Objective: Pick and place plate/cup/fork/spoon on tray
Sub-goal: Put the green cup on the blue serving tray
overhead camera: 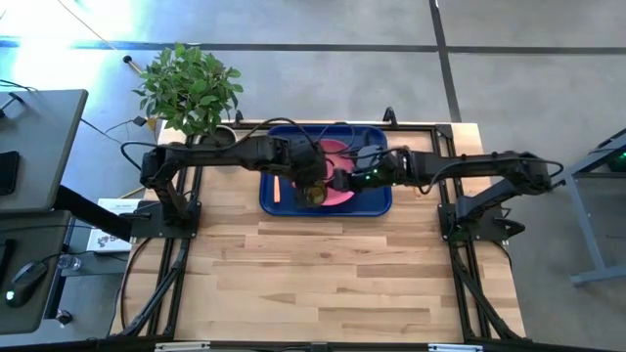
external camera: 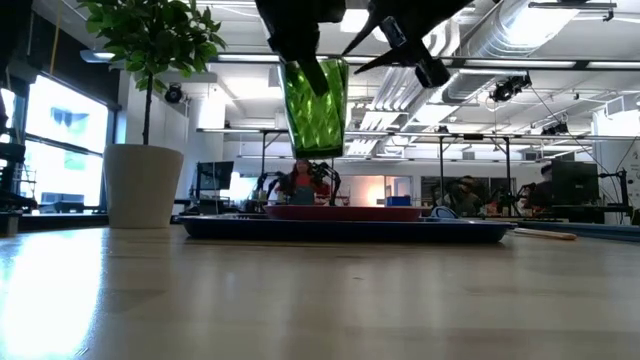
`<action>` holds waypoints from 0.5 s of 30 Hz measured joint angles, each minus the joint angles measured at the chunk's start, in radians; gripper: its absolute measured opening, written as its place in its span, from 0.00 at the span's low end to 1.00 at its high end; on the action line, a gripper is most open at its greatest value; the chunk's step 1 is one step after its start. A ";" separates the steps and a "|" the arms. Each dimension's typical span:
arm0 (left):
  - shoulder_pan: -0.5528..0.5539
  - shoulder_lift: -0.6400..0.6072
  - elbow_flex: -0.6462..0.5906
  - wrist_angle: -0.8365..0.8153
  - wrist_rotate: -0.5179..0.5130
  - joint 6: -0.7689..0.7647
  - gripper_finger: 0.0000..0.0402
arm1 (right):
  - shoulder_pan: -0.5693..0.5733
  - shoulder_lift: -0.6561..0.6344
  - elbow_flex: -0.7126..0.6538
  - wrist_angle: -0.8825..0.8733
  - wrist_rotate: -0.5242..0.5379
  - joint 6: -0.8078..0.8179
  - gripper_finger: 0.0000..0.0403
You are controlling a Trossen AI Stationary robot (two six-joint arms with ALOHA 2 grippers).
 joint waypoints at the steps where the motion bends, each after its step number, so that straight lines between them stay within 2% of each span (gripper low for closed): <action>1: -0.004 0.002 0.000 -0.003 0.010 0.011 0.03 | 0.004 0.005 0.000 -0.004 -0.009 0.000 0.29; 7: -0.010 0.006 0.001 -0.036 -0.001 0.007 0.03 | 0.028 0.021 0.000 -0.038 -0.006 -0.003 0.29; 15: -0.048 0.004 -0.022 -0.180 0.075 -0.117 0.03 | 0.027 0.004 0.000 -0.137 -0.001 -0.014 0.29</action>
